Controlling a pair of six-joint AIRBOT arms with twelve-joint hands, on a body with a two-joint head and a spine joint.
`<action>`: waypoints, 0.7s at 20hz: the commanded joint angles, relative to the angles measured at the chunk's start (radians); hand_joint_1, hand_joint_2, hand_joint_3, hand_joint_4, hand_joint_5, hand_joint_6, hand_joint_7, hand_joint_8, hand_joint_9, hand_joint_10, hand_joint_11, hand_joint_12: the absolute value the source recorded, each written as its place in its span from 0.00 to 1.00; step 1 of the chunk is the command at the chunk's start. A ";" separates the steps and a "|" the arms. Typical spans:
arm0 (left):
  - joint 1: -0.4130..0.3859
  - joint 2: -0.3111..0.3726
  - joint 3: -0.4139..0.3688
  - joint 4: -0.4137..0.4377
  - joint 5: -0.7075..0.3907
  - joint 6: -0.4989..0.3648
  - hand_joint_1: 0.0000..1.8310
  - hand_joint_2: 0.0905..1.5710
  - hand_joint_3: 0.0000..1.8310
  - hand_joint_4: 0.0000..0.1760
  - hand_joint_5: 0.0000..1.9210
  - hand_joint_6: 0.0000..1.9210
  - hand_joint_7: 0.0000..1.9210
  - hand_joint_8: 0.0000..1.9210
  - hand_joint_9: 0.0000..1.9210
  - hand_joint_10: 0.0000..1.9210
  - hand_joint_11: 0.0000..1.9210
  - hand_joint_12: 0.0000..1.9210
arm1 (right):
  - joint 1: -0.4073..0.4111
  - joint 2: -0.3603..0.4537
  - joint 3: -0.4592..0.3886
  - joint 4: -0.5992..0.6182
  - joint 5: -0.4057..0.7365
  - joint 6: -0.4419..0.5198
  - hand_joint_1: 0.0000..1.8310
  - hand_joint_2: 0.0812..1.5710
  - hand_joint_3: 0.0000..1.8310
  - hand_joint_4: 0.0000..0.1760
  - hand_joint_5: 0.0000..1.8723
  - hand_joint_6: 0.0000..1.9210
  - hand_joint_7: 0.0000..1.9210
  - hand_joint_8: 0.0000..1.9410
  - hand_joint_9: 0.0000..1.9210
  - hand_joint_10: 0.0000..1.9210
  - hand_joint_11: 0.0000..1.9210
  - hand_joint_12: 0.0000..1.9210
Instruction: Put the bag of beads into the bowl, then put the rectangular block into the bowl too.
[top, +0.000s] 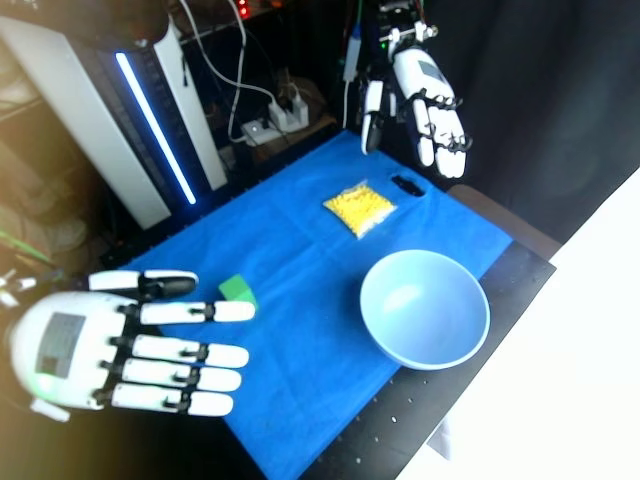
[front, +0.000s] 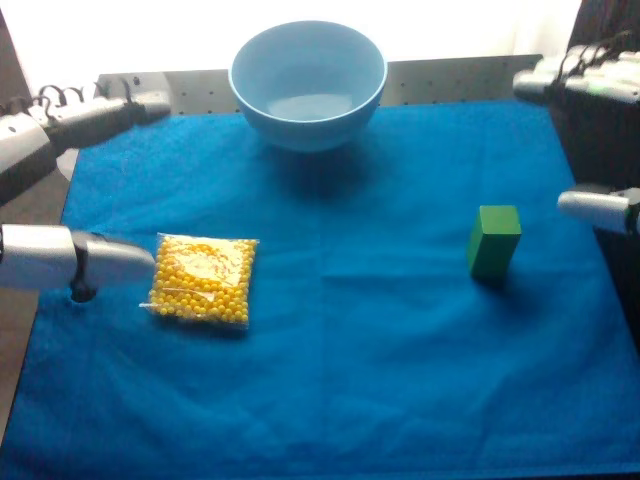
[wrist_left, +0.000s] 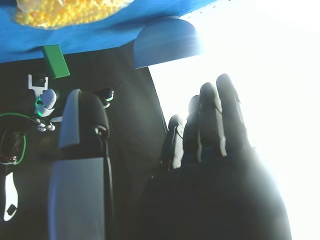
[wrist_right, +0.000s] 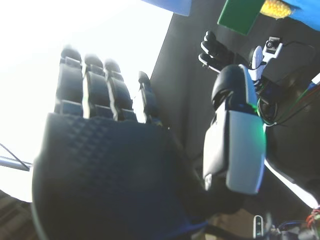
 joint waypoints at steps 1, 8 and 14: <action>-0.012 0.000 0.004 -0.009 -0.110 -0.009 0.43 0.58 0.01 0.49 0.13 0.00 0.14 0.01 0.11 0.01 0.00 0.34 | 0.018 0.001 0.005 0.037 0.120 0.003 0.40 0.81 0.00 0.08 0.20 0.00 0.17 0.00 0.15 0.00 0.05 0.26; -0.111 -0.053 0.036 0.168 0.078 -0.049 0.48 0.57 0.00 0.00 0.14 0.00 0.15 0.00 0.12 0.00 0.00 0.30 | 0.018 -0.012 0.018 0.037 0.111 0.003 0.42 0.81 0.00 0.04 0.21 0.00 0.18 0.00 0.17 0.00 0.09 0.21; -0.163 -0.081 0.051 0.284 0.227 -0.051 0.44 0.55 0.00 0.17 0.12 0.00 0.15 0.00 0.16 0.01 0.00 0.42 | 0.018 -0.013 0.021 0.037 0.110 0.003 0.46 0.83 0.00 0.09 0.22 0.00 0.18 0.00 0.16 0.00 0.08 0.20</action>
